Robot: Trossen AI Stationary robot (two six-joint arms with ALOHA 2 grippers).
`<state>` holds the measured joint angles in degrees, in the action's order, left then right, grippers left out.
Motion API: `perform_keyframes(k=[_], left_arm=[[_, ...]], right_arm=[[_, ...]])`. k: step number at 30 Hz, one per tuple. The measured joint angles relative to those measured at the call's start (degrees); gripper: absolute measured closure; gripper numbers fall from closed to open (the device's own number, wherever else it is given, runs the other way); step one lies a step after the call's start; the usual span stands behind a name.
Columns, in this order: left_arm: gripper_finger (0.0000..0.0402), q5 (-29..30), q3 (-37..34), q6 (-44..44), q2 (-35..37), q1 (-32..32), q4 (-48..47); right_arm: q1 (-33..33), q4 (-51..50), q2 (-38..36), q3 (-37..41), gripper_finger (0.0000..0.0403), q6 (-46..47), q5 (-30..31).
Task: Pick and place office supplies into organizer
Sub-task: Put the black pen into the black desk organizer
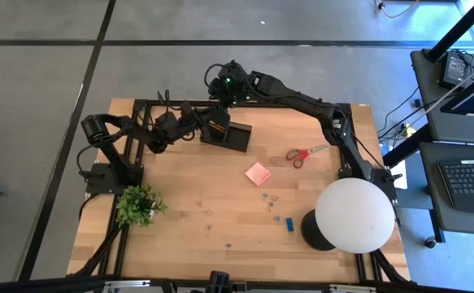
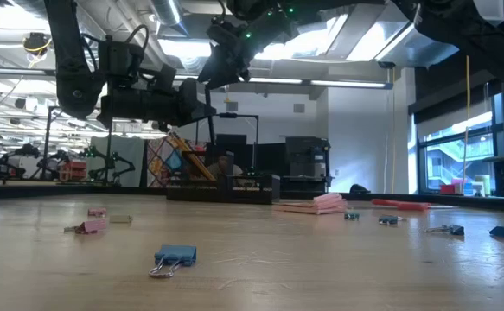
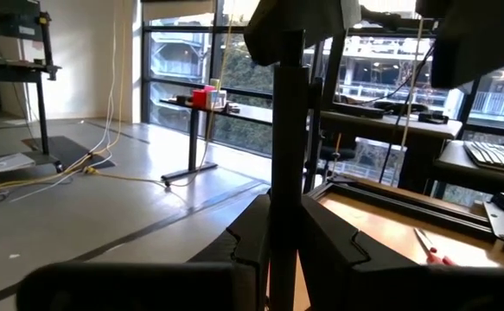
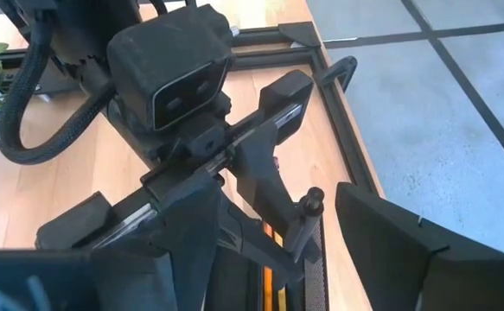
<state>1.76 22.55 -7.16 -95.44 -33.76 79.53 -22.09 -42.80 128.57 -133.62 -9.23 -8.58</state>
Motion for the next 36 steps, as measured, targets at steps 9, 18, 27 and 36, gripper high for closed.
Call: perform_keyframes(k=[9,18,27,36], left_arm=[[0.0354,-0.06,0.00,0.00,0.00,0.02,0.02],[0.0354,-0.41,0.00,0.00,-0.03,0.02,-0.12],[0.0354,-0.41,0.00,0.02,-0.02,0.02,0.54],[0.0354,-0.39,0.00,0.00,-0.02,0.02,0.44]], right_arm=[[-0.02,0.04,0.00,0.02,0.0198,0.15,0.00],[-0.02,0.61,0.58,0.02,0.0247,0.15,0.04],[-0.04,0.60,1.33,0.07,0.0305,0.17,0.90],[-0.02,0.65,1.33,0.07,0.0360,-0.09,1.17]])
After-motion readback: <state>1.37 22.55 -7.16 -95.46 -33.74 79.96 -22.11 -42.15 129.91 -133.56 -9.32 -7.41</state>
